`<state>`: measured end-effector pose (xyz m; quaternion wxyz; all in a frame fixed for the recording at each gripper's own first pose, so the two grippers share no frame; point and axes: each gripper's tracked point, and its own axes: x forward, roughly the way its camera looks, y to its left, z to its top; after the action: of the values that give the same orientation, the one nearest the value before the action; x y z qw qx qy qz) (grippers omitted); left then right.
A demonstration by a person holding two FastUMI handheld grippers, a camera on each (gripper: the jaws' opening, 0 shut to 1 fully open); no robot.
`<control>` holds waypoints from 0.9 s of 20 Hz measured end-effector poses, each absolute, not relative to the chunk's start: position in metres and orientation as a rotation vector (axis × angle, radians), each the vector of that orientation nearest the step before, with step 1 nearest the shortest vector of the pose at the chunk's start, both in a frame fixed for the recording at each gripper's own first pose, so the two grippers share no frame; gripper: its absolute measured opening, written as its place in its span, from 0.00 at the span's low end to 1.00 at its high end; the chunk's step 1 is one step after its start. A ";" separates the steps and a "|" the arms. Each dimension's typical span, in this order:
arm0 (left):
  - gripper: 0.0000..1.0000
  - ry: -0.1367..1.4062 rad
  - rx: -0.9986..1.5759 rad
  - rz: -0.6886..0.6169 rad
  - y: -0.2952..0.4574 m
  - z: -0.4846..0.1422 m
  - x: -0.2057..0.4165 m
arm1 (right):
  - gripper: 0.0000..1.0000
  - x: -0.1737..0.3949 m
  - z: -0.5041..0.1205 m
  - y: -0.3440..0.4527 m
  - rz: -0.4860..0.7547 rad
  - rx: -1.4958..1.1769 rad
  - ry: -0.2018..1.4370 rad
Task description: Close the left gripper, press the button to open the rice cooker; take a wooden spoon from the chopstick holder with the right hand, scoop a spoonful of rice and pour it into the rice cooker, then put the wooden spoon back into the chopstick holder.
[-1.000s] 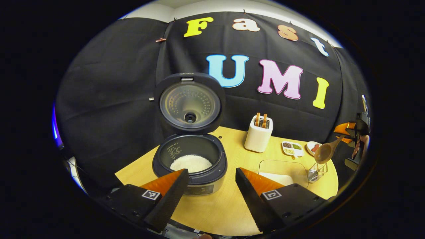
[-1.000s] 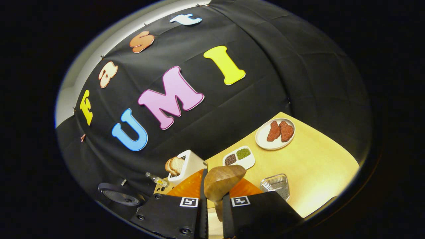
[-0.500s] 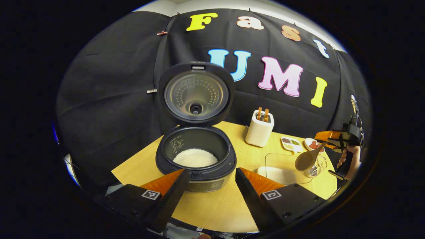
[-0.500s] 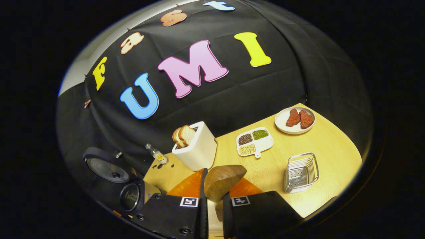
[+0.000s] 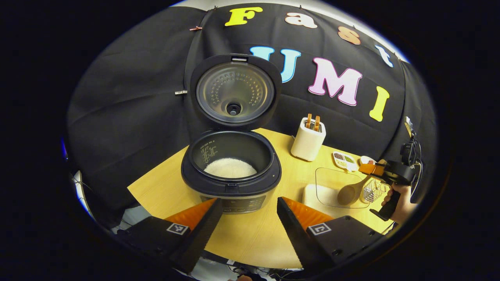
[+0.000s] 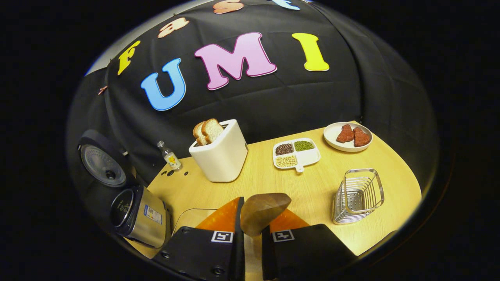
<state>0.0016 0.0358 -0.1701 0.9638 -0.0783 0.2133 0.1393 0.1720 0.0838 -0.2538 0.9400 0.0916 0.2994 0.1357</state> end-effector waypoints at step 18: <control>0.95 0.389 -0.209 0.316 0.062 -0.155 -0.023 | 0.22 0.125 -0.272 0.172 0.338 0.453 0.853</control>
<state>-0.0232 0.0624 -0.1549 0.9634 -0.1032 0.1921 0.1561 0.1253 0.1725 -0.2717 0.8720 0.2169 0.4079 0.1615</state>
